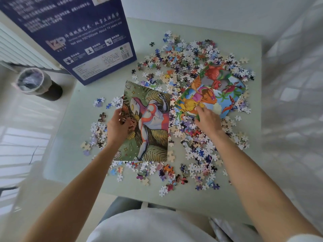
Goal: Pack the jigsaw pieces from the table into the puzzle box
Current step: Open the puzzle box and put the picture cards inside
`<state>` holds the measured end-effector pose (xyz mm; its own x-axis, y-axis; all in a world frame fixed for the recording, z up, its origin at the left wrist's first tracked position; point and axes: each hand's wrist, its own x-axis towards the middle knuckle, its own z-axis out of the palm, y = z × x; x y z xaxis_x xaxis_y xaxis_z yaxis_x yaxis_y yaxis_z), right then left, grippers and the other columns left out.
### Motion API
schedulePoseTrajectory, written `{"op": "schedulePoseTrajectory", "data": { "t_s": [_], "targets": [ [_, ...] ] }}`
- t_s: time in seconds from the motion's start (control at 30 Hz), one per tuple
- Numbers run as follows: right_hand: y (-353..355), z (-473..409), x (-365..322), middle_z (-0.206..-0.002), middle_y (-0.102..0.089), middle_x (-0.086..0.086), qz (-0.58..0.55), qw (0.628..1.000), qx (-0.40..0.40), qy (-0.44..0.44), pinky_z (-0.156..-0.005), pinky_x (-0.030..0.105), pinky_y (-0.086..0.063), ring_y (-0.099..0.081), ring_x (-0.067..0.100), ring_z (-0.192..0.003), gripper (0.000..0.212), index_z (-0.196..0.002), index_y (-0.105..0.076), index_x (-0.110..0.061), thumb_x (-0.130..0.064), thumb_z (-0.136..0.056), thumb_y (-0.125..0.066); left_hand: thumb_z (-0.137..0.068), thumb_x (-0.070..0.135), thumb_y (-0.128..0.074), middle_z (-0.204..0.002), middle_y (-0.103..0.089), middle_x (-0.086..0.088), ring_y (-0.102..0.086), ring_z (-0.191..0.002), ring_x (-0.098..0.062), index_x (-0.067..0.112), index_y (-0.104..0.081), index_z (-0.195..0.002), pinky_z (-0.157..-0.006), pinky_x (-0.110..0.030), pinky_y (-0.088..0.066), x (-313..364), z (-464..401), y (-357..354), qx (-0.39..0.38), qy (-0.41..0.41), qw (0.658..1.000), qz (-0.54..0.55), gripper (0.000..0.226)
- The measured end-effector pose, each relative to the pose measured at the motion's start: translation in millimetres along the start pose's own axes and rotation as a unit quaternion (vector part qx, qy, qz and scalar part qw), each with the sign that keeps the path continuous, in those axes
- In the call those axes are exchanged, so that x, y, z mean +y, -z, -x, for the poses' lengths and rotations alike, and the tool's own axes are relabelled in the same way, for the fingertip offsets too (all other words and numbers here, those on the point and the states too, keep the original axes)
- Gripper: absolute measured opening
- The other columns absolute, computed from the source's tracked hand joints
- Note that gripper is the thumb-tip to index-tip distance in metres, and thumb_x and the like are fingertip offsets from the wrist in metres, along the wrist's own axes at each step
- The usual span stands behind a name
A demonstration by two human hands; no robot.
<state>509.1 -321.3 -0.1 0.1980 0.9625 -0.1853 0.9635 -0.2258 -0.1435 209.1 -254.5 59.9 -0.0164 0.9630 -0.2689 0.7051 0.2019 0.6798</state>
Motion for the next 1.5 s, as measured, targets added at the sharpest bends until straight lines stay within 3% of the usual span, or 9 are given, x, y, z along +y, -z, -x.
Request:
{"op": "schedulePoseTrajectory", "data": {
  "t_s": [0.27,0.4,0.53,0.7,0.93,1.2,1.3,1.43,1.5],
  "targets": [
    [23.6,22.8,-64.7,-0.068,-0.064,0.001,-0.139,0.959,0.239,0.062,-0.045,0.006,-0.022,-0.041,0.003,-0.051,0.021,-0.097,-0.064,-0.005,0.000,-0.076,-0.066,-0.091,0.005,-0.054,-0.107,-0.055,0.002,-0.056,-0.066,-0.001,0.015,-0.041,-0.133,-0.053,-0.023,-0.052,-10.3,-5.4,4.9,-0.033,0.053,0.996,0.070,0.046],
    [-6.2,58.2,-105.6,-0.094,-0.070,0.004,-0.169,0.966,0.120,0.157,-0.065,0.018,-0.048,-0.064,0.011,-0.074,0.025,-0.106,-0.063,-0.013,-0.018,-0.083,-0.053,-0.092,0.019,-0.055,-0.113,-0.064,-0.008,-0.067,-0.080,-0.019,0.022,-0.043,-0.130,-0.072,-0.047,-0.057,-22.2,-11.9,12.1,-0.021,0.100,0.986,0.134,0.040],
    [-12.7,65.2,-109.9,-0.106,-0.067,-0.003,-0.172,0.983,0.033,0.056,-0.096,0.042,-0.041,-0.059,0.019,-0.103,0.062,-0.105,-0.063,-0.020,-0.063,-0.091,-0.022,-0.094,0.027,-0.053,-0.111,-0.063,-0.005,-0.062,-0.076,-0.009,0.017,-0.041,-0.134,-0.063,-0.025,-0.051,-27.4,-14.8,10.0,-0.046,0.105,0.986,0.121,0.043],
    [-7.5,17.6,-85.7,-0.141,-0.037,0.017,-0.110,0.977,-0.013,-0.181,-0.102,0.045,-0.031,-0.033,0.033,-0.129,0.070,-0.135,-0.037,-0.011,-0.060,-0.086,-0.047,-0.091,0.021,-0.059,-0.106,-0.051,0.001,-0.050,-0.077,-0.006,0.010,-0.035,-0.137,-0.055,-0.013,-0.036,-33.1,-20.5,6.7,-0.070,0.081,0.991,0.078,0.053],
    [-31.4,15.8,-106.6,-0.156,0.003,0.015,-0.057,0.989,-0.115,-0.077,-0.111,0.056,-0.004,0.005,0.034,-0.142,0.091,-0.146,-0.019,-0.025,-0.071,-0.074,-0.051,-0.088,0.019,-0.063,-0.103,-0.064,-0.008,-0.061,-0.071,-0.013,0.019,-0.034,-0.134,-0.055,-0.020,-0.052,-46.9,-33.1,-6.4,-0.111,0.113,0.975,0.157,0.054],
    [-23.9,15.0,-141.9,-0.147,-0.031,0.015,-0.155,0.986,-0.006,-0.063,-0.110,0.049,-0.025,-0.023,0.032,-0.136,0.060,-0.134,-0.042,-0.014,-0.047,-0.086,-0.056,-0.090,0.005,-0.054,-0.105,-0.066,-0.009,-0.064,-0.080,-0.023,0.025,-0.038,-0.133,-0.069,-0.047,-0.056,-43.2,-39.7,-10.4,-0.052,0.061,0.984,0.157,0.050],
    [-1.6,-2.2,-129.8,-0.137,-0.045,0.015,-0.247,0.956,0.025,-0.153,-0.100,0.043,-0.040,-0.044,0.031,-0.123,0.071,-0.139,-0.033,-0.004,-0.045,-0.086,-0.059,-0.092,0.002,-0.050,-0.089,-0.064,-0.006,-0.058,-0.071,-0.013,0.024,-0.041,-0.132,-0.060,-0.027,-0.051,-28.8,-35.9,6.6,-0.045,-0.026,0.980,0.194,0.047],
    [44.4,-19.1,-120.6,-0.093,-0.062,0.008,-0.557,0.776,-0.132,-0.263,-0.064,0.034,-0.050,-0.059,0.018,-0.065,0.064,-0.139,-0.028,-0.006,-0.032,-0.089,-0.059,-0.091,-0.002,-0.050,-0.070,-0.051,-0.004,-0.044,-0.058,-0.004,0.019,-0.042,-0.131,-0.054,-0.016,-0.038,-13.0,-31.6,44.2,-0.069,-0.163,0.959,0.221,0.045],
    [68.7,-19.4,-124.0,-0.084,-0.061,0.007,-0.626,0.741,-0.120,-0.209,-0.055,0.024,-0.047,-0.055,0.014,-0.060,0.037,-0.124,-0.045,-0.008,-0.017,-0.090,-0.059,-0.091,-0.003,-0.050,-0.072,-0.052,-0.003,-0.044,-0.056,-0.002,0.019,-0.044,-0.127,-0.055,-0.015,-0.037,-0.5,-28.6,67.6,-0.069,-0.199,0.950,0.232,0.043]
  ]
}}
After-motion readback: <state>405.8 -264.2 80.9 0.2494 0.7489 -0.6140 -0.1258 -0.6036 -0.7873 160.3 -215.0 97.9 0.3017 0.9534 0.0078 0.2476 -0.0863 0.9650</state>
